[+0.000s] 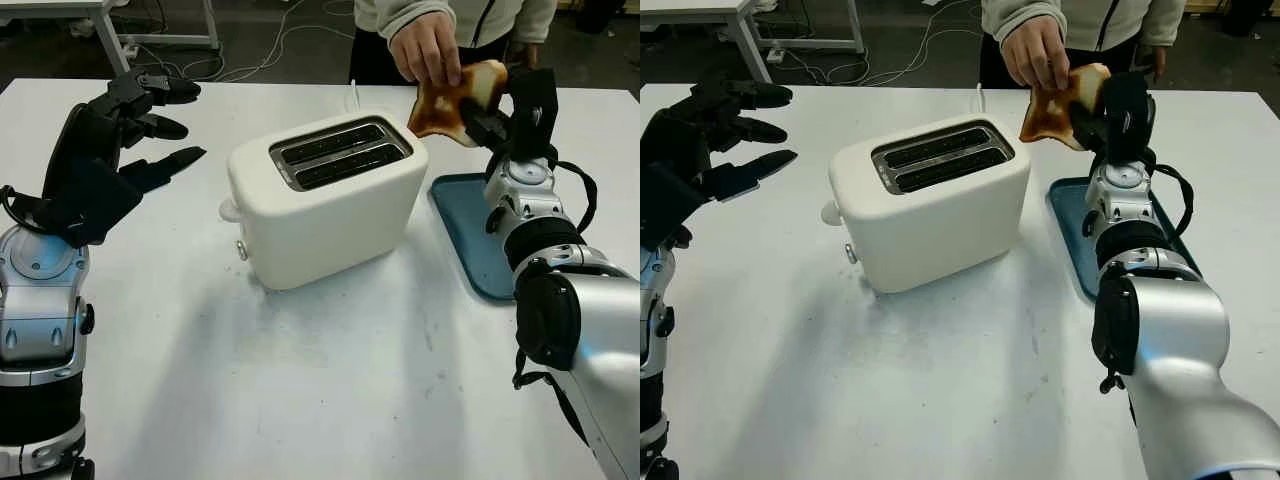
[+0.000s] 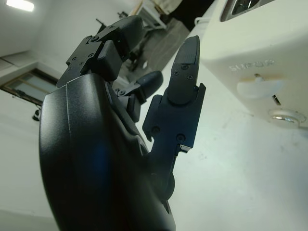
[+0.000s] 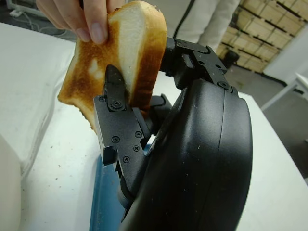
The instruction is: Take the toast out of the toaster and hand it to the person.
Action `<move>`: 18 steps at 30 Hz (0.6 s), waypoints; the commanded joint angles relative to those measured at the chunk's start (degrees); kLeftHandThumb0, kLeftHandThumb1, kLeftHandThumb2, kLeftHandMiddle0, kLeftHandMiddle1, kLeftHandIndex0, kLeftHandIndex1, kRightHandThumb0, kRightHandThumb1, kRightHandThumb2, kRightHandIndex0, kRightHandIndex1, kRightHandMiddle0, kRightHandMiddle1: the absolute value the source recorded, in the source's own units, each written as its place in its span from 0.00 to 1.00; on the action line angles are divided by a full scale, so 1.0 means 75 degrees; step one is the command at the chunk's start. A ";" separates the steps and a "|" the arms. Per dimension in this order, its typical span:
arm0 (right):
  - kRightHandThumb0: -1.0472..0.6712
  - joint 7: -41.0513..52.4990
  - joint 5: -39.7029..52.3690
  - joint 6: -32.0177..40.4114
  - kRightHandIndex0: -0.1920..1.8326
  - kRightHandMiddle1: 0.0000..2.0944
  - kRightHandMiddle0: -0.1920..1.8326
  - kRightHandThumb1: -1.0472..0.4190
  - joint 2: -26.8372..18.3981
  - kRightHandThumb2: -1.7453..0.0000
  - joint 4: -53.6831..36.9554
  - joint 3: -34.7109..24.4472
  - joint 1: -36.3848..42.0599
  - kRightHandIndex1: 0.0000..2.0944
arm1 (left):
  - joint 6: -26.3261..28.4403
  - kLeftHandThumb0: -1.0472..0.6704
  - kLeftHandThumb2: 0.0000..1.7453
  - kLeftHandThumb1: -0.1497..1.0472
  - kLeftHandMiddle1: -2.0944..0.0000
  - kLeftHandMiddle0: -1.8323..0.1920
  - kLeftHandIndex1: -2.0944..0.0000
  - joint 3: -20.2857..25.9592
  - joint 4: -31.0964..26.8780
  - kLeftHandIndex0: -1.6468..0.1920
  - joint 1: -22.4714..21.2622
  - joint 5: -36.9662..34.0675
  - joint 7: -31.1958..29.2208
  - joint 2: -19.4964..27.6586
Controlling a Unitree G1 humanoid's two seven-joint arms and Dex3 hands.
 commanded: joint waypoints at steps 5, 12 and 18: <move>0.65 -0.0015 -0.0002 -0.0151 0.42 0.83 0.26 0.09 0.0010 0.82 -0.0074 -0.0027 -0.0177 0.83 | -0.0092 0.43 0.03 0.89 0.49 0.75 0.65 -0.0031 0.0019 0.72 0.0039 -0.0010 0.0050 0.0014; 0.45 0.0200 -0.0664 -0.0389 0.27 0.62 0.24 0.11 -0.0241 0.97 -0.0204 0.0697 -0.0013 0.66 | 0.0121 0.43 0.03 0.89 0.50 0.76 0.65 0.0018 -0.0079 0.73 0.0059 -0.0093 0.0019 0.0001; 0.26 0.0733 -0.1548 -0.1187 0.11 0.02 0.14 0.14 -0.0780 1.00 -0.0709 0.1639 0.0561 0.05 | -0.0015 0.43 0.03 0.89 0.50 0.76 0.66 0.0007 -0.0035 0.73 0.0088 -0.0024 0.0055 0.0017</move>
